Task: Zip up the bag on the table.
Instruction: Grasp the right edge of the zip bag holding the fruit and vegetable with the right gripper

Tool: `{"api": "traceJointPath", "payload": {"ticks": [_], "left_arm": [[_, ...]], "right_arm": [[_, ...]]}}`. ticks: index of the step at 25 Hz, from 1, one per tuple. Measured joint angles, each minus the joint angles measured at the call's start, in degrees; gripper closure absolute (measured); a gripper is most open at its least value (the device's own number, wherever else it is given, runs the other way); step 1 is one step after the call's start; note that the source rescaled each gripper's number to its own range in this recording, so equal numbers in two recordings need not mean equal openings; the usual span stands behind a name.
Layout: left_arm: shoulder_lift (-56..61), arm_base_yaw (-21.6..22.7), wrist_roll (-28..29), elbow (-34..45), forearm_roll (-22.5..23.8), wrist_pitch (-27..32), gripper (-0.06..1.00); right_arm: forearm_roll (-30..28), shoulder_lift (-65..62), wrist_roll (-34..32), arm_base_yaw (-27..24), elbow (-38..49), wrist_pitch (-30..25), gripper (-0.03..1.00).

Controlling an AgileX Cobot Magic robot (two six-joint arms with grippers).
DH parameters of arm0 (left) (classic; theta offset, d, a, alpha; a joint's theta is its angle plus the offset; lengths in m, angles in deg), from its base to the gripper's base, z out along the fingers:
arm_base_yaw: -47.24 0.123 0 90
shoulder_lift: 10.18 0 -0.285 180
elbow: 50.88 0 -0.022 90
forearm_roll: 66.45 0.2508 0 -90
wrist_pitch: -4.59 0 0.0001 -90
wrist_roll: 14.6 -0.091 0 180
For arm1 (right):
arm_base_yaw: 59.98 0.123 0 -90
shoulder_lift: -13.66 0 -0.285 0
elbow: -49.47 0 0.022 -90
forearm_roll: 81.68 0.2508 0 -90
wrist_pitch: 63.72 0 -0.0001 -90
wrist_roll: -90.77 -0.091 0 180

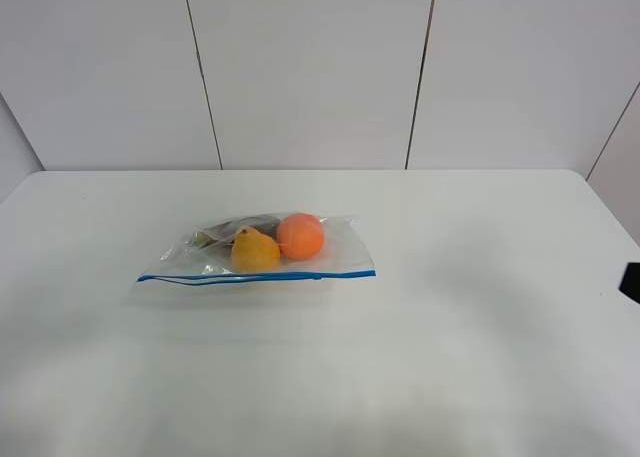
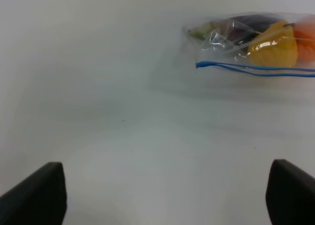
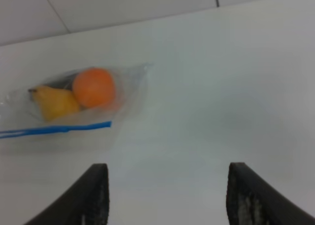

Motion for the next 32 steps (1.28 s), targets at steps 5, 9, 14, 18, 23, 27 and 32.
{"api": "traceJointPath", "payload": {"ticks": [5, 9, 14, 18, 23, 27, 32], "left_arm": [[0.0, 0.0, 0.0, 0.0, 0.0, 0.0, -0.05], [0.0, 0.0, 0.0, 0.0, 0.0, 0.0, -0.05], [0.0, 0.0, 0.0, 0.0, 0.0, 0.0, -0.05], [0.0, 0.0, 0.0, 0.0, 0.0, 0.0, -0.05], [0.0, 0.0, 0.0, 0.0, 0.0, 0.0, -0.05], [0.0, 0.0, 0.0, 0.0, 0.0, 0.0, -0.05], [0.0, 0.0, 0.0, 0.0, 0.0, 0.0, -0.05]], "right_arm": [[12.4, 14.2, 9.6, 0.0, 0.0, 5.5, 0.08], [24.7, 26.4, 20.5, 0.0, 0.0, 8.9, 0.08], [39.8, 41.6, 34.5, 0.0, 0.0, 10.3, 0.08], [52.6, 51.4, 46.8, 0.0, 0.0, 8.7, 0.08], [63.4, 60.6, 57.8, 0.0, -1.7, 3.1, 0.08], [65.3, 66.1, 59.1, 0.0, -6.2, -1.4, 0.08], [66.0, 70.5, 57.4, 0.0, -9.8, -2.3, 0.08]]}}
